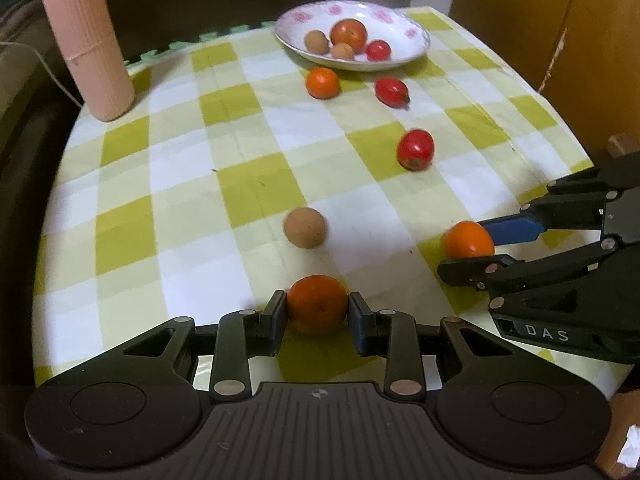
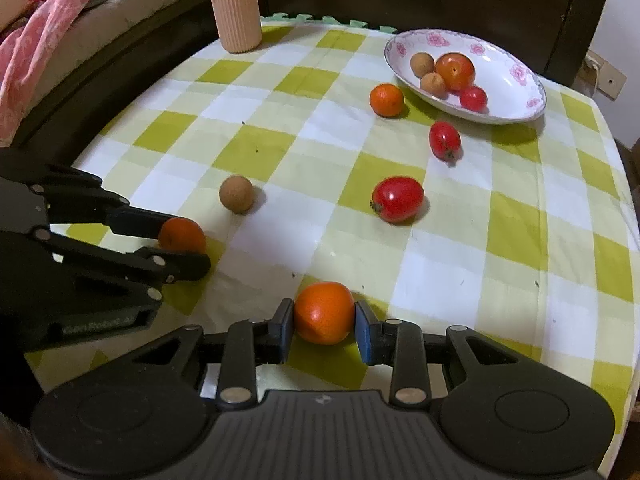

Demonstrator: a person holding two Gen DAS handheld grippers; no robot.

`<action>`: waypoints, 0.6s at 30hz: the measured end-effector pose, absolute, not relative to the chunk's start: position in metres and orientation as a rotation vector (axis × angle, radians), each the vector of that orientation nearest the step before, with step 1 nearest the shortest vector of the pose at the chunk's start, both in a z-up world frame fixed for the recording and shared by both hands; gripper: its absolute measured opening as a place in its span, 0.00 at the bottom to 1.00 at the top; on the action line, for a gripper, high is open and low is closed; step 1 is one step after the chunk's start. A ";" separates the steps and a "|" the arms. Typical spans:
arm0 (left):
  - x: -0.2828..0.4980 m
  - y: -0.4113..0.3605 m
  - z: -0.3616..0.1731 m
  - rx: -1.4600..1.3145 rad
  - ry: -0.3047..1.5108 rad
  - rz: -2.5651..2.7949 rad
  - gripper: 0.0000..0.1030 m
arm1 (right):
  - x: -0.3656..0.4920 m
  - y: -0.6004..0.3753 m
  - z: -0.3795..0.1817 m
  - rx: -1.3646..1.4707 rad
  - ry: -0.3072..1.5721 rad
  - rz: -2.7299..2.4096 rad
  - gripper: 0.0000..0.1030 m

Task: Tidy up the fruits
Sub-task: 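Grasp a tangerine with the right gripper while the left grasps another tangerine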

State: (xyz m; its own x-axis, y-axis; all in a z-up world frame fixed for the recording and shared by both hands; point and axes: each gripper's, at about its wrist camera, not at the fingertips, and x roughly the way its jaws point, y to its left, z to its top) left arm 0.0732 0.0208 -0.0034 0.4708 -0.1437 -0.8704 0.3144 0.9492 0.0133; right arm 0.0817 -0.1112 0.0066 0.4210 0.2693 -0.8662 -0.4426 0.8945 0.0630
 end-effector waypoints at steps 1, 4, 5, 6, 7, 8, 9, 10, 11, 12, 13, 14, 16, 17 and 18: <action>0.073 0.019 -0.004 0.189 1.044 -0.281 0.39 | 0.081 -0.112 0.006 -0.182 1.044 0.448 0.30; 0.072 0.019 -0.005 0.188 1.043 -0.279 0.40 | 0.081 -0.113 0.007 -0.176 1.045 0.446 0.30; 0.072 0.020 -0.005 0.186 1.043 -0.276 0.40 | 0.081 -0.113 0.006 -0.174 1.047 0.448 0.30; 0.072 0.019 -0.005 0.188 1.041 -0.273 0.40 | 0.081 -0.113 0.006 -0.174 1.049 0.450 0.30; 0.072 0.019 -0.005 0.192 1.039 -0.272 0.41 | 0.080 -0.113 0.006 -0.177 1.046 0.449 0.30; 0.071 0.018 -0.005 0.197 1.036 -0.272 0.43 | 0.080 -0.112 0.006 -0.181 1.045 0.450 0.30; 0.071 0.018 -0.006 0.200 1.034 -0.272 0.46 | 0.080 -0.112 0.006 -0.185 1.044 0.452 0.30; 0.072 0.017 -0.006 0.201 1.032 -0.270 0.47 | 0.080 -0.112 0.006 -0.184 1.043 0.452 0.30; 0.072 0.017 -0.006 0.200 1.031 -0.269 0.48 | 0.080 -0.112 0.006 -0.182 1.044 0.451 0.30; 0.072 0.017 -0.006 0.197 1.030 -0.269 0.49 | 0.080 -0.113 0.006 -0.182 1.045 0.452 0.30; 0.073 0.018 -0.006 0.194 1.031 -0.268 0.50 | 0.080 -0.113 0.006 -0.180 1.046 0.451 0.30; 0.073 0.018 -0.006 0.192 1.030 -0.267 0.50 | 0.080 -0.113 0.006 -0.177 1.049 0.450 0.31; 0.074 0.018 -0.007 0.194 1.029 -0.265 0.51 | 0.080 -0.114 0.006 -0.169 1.052 0.446 0.31; 0.074 0.018 -0.007 0.195 1.028 -0.264 0.52 | 0.079 -0.115 0.006 -0.166 1.054 0.444 0.31; 0.074 0.018 -0.007 0.196 1.028 -0.263 0.53 | 0.079 -0.116 0.006 -0.164 1.055 0.444 0.31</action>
